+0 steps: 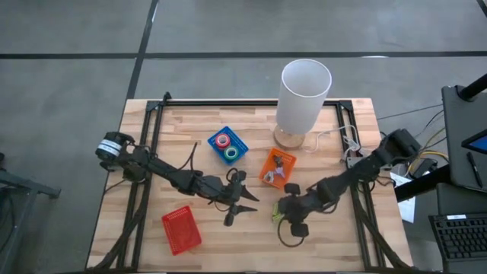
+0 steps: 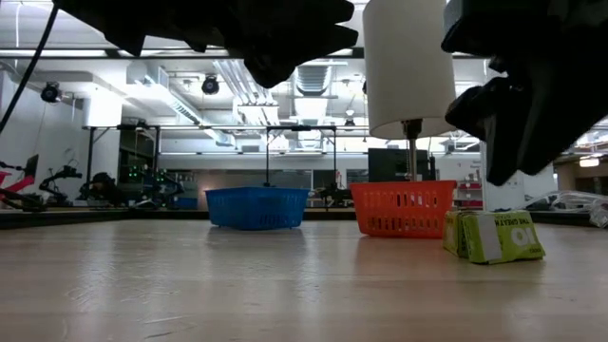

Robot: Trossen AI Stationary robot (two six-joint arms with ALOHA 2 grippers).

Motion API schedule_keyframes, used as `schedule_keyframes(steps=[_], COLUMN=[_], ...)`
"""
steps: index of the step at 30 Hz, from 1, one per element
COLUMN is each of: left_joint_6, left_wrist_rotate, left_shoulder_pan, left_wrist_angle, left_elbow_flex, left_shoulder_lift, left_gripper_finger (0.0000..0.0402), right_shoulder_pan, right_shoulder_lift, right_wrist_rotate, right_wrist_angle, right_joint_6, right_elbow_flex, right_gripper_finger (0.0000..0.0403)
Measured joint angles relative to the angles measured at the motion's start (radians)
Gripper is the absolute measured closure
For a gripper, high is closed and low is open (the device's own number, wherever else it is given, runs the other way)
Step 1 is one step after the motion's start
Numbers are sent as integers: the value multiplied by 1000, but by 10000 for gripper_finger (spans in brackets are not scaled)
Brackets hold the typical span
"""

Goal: Pick and place Stapler, Stapler remover, tape
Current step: Put the green staple boxed into the red basket

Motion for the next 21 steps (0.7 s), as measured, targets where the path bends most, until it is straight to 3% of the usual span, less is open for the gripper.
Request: schedule_keyframes(steps=[10, 15, 21], left_joint_6=[-10, -13, -15], left_wrist_rotate=[0, 0, 0], left_shoulder_pan=[0, 0, 0], left_wrist_angle=[-13, -13, -13], left_elbow_flex=[-3, -4, -5], left_shoulder_lift=[0, 0, 0], left_gripper_finger=[248, 248, 248], right_shoulder_pan=[12, 15, 16], right_shoulder_lift=[120, 143, 173], right_wrist_rotate=[0, -2, 1], right_wrist_angle=[-25, -41, -32], right_joint_6=[-37, -36, -32], right_elbow_flex=[63, 67, 66], right_gripper_finger=[199, 199, 226])
